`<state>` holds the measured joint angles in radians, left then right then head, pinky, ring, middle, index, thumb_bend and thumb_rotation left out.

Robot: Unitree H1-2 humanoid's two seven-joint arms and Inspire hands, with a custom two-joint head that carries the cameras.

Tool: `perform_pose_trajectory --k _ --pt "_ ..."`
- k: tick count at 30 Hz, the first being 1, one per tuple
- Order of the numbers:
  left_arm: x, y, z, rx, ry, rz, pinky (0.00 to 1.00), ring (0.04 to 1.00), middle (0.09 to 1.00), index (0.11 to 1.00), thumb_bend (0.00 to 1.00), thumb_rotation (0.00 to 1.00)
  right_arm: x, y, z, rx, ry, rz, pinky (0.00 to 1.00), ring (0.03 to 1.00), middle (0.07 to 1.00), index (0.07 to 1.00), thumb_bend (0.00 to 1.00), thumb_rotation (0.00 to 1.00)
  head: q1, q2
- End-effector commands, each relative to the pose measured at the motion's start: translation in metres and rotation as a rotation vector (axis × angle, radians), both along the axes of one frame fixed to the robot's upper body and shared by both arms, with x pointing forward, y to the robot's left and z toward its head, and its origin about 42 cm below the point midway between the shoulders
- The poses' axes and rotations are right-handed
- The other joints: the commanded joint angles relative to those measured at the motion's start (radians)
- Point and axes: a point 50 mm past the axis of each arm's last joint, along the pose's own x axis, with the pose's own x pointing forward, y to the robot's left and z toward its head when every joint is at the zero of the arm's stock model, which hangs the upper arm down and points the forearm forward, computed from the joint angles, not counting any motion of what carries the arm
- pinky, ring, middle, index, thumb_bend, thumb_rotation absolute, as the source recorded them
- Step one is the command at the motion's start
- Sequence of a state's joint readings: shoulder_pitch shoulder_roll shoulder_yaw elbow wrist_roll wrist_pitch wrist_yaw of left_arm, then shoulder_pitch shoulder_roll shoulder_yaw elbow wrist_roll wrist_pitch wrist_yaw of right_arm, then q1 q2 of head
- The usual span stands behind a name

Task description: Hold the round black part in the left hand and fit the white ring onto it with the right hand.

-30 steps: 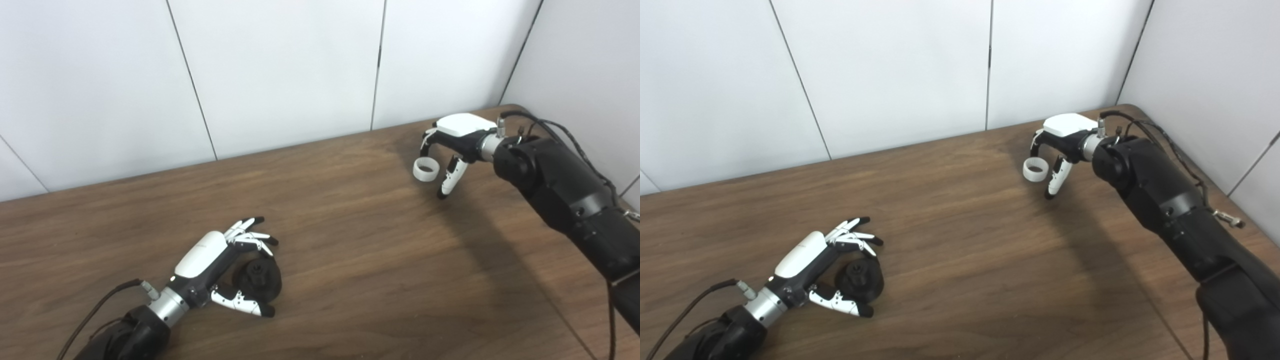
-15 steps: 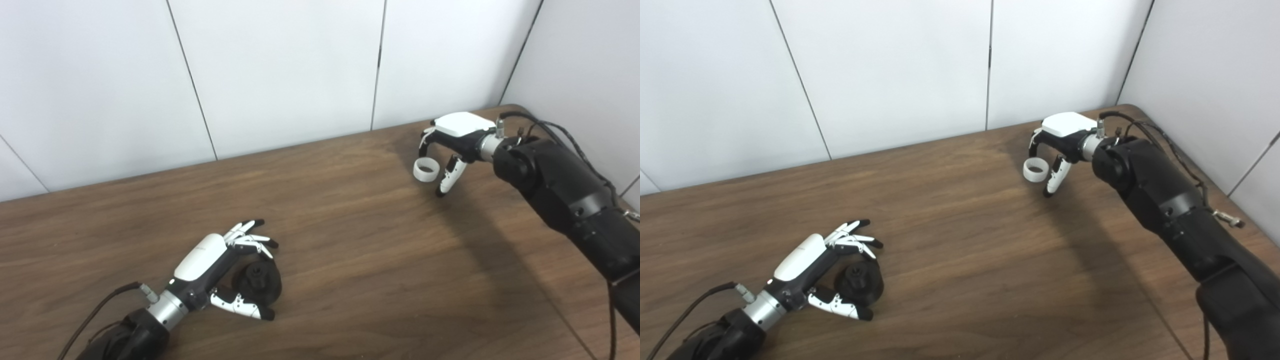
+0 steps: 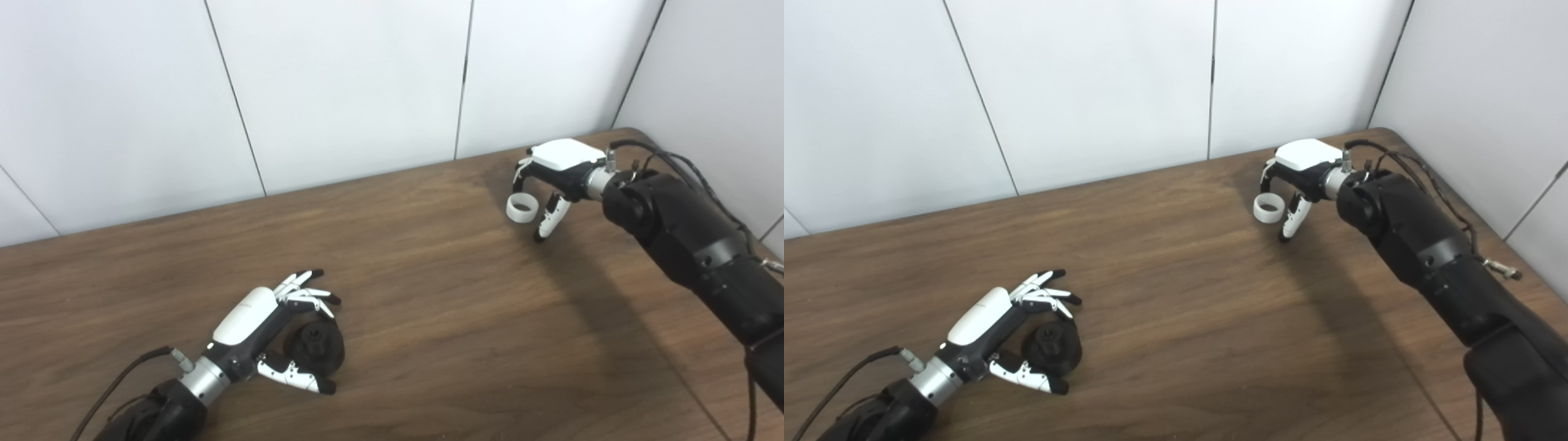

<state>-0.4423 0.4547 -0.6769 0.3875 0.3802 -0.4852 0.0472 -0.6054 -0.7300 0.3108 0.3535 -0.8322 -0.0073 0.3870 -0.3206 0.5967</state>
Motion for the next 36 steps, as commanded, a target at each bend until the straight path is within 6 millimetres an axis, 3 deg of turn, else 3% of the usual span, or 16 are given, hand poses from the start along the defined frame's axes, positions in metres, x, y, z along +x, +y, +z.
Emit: perform_pose_trajectory --k 1,12,13,14,16,36 --pt "-0.016 0.012 -0.024 0.108 0.076 -0.016 1.00 0.979 0.765 0.480 0.52 0.06 0.011 -0.001 0.033 -0.006 -0.100 0.014 0.99 0.998 0.897 0.697 0.85 0.25 0.000 0.001" --pt "-0.017 0.012 -0.023 0.104 0.074 -0.015 1.00 0.975 0.762 0.480 0.52 0.06 0.011 0.000 0.026 0.009 -0.100 0.010 1.00 0.999 0.886 0.673 0.86 0.22 0.004 0.002" --pt "-0.018 0.012 -0.023 0.106 0.074 -0.018 1.00 0.976 0.763 0.480 0.52 0.06 0.012 -0.001 0.024 0.009 -0.108 0.019 1.00 0.992 0.874 0.585 0.69 0.19 0.005 0.003" --pt "-0.018 0.012 -0.023 0.107 0.074 -0.019 1.00 0.978 0.764 0.480 0.52 0.06 0.012 -0.001 0.024 0.009 -0.115 0.025 0.99 0.983 0.855 0.527 0.59 0.16 0.008 0.004" --pt "-0.019 0.011 -0.022 0.106 0.074 -0.023 1.00 0.980 0.765 0.480 0.52 0.06 0.013 -0.001 0.021 0.000 -0.133 0.040 0.97 0.968 0.827 0.496 0.54 0.14 0.010 0.006" --pt "-0.017 0.019 -0.017 0.104 0.078 -0.011 1.00 0.977 0.763 0.481 0.52 0.06 0.017 0.005 0.030 -0.002 -0.166 0.072 0.95 0.953 0.787 0.482 0.53 0.14 0.011 0.005"
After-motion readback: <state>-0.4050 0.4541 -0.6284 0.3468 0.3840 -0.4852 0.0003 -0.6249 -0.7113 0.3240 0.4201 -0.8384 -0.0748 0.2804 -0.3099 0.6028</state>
